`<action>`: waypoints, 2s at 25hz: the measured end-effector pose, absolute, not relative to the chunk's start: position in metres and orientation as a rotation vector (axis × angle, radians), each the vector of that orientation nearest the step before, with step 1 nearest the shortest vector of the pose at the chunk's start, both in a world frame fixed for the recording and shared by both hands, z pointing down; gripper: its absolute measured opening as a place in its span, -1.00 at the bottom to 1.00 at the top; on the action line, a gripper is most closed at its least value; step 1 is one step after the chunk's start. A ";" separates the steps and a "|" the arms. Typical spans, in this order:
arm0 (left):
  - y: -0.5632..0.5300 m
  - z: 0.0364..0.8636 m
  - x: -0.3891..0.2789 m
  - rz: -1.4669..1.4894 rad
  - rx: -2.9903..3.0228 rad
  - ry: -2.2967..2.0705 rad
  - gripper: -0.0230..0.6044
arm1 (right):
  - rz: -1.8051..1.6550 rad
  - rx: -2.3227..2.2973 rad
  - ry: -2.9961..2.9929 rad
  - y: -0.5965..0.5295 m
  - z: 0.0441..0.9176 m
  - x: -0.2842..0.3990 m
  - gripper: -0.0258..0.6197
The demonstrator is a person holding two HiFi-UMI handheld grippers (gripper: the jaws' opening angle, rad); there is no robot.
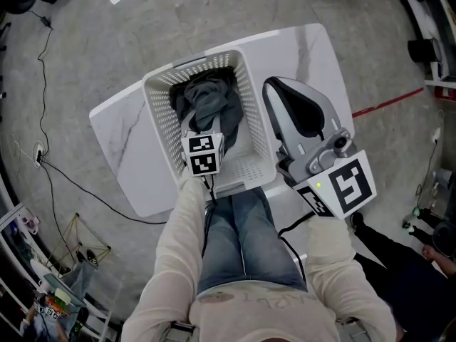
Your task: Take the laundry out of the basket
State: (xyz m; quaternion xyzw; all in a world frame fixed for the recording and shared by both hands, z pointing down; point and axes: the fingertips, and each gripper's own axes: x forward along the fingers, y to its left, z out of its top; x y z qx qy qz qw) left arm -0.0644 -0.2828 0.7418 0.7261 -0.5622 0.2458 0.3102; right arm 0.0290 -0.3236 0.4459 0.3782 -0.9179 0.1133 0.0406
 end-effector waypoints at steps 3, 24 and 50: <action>-0.281 0.719 -0.060 0.607 1.950 -1.477 -0.47 | 0.341 1.161 -2.819 -0.320 0.437 0.029 -0.83; -0.253 0.395 -0.081 0.306 2.308 -1.596 -0.48 | 0.251 1.185 -2.869 -0.254 0.298 0.031 -0.83; -0.193 0.227 -0.088 0.060 2.527 -1.722 -0.51 | 0.129 1.090 -2.908 -0.201 0.231 0.000 -0.84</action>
